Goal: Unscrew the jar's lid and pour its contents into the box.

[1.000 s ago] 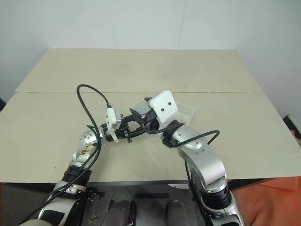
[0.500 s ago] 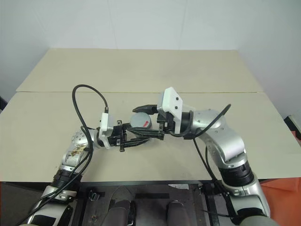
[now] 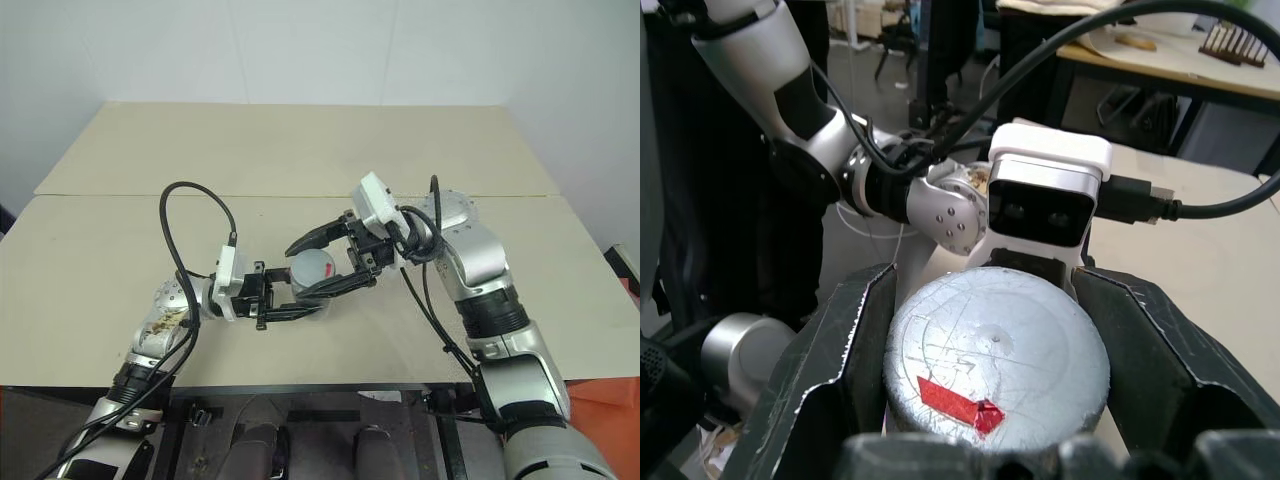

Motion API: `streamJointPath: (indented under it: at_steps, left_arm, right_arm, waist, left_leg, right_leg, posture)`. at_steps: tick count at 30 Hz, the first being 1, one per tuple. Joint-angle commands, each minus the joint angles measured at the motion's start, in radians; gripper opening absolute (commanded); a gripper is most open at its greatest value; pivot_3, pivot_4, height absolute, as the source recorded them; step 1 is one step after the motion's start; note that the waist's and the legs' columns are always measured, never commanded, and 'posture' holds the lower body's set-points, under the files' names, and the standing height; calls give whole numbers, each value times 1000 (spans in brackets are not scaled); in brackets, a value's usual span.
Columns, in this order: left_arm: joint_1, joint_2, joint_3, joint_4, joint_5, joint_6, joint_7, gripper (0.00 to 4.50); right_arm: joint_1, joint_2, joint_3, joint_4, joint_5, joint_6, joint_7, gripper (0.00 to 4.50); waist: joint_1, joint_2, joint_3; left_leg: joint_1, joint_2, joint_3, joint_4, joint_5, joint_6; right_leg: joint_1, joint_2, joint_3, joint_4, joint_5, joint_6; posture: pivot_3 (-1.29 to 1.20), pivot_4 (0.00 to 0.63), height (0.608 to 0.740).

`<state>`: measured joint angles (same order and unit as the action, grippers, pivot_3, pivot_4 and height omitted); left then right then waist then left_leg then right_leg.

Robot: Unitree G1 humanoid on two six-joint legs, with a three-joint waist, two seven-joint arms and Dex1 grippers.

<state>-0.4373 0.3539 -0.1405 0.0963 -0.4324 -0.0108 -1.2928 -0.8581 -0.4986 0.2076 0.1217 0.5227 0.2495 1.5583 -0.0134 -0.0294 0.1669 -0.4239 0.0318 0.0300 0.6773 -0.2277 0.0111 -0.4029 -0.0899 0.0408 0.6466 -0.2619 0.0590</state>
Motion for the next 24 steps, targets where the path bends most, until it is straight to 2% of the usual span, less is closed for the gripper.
streamJointPath:
  at_steps: [1, 6, 15, 18, 19, 20, 22, 24]
  left_arm:
    - [-6, -16, -30, -50, -18, -18, -38, 2158]
    - [-6, -24, -30, -47, -15, -14, -31, 2158]
    - [-5, -27, -11, -31, -12, -1, -5, 2158]
    - [-15, -30, -6, -20, -12, -4, -7, 2158]
    - [-19, -32, -6, -16, -11, -7, -9, 2158]
    - [-21, -33, -6, -13, -10, -9, -10, 2158]
    - [-22, -37, -8, -12, -8, -11, -10, 2158]
    - [-20, -40, -11, -9, -3, -15, -9, 2158]
  right_arm:
    - [-38, -2, -34, 19, 3, -54, 51, 2762]
    - [-30, -3, -46, 8, 16, -69, 45, 2762]
    - [15, 24, -101, -92, 24, -24, -153, 2762]
    - [21, 23, -106, -100, 23, -4, -179, 2762]
    - [23, 23, -107, -101, 23, -1, -182, 3478]
    - [25, 22, -107, -101, 23, 1, -185, 3578]
    - [31, 29, -111, -109, 5, -9, -224, 4258]
    - [36, 29, -113, -116, -3, -12, -248, 4384]
  waist:
    - [0, 0, 0]
    - [1, 0, 0]
    - [1, 0, 0]
    - [1, 0, 0]
    - [1, 0, 0]
    - [1, 0, 0]
    - [1, 0, 0]
    - [1, 0, 0]
  left_leg:
    - [0, 0, 0, 0, 0, 0]
    - [0, 0, 0, 0, 0, 0]
    - [0, 0, 0, 0, 0, 0]
    - [0, 0, -1, 0, 0, 0]
    - [0, 0, -1, 0, 0, 0]
    - [0, 0, -1, 0, 0, 0]
    - [0, 0, 0, 0, 0, 0]
    - [0, 0, 0, 0, 0, 0]
  right_leg:
    - [0, 0, 0, 0, 0, 0]
    - [0, 0, 0, 0, 0, 0]
    - [0, 0, 0, 0, 0, 0]
    - [0, 0, 0, 1, 0, 0]
    - [0, 0, 0, 0, 0, 0]
    - [0, 0, 0, 0, 0, 0]
    - [0, 0, 0, 0, 0, 0]
    - [0, 0, 0, 0, 0, 0]
  posture:
    - [0, 150, 740]
    - [0, 150, 740]
    - [0, 150, 740]
    - [0, 150, 740]
    - [0, 150, 740]
    - [0, 150, 740]
    - [0, 150, 740]
    - [0, 150, 740]
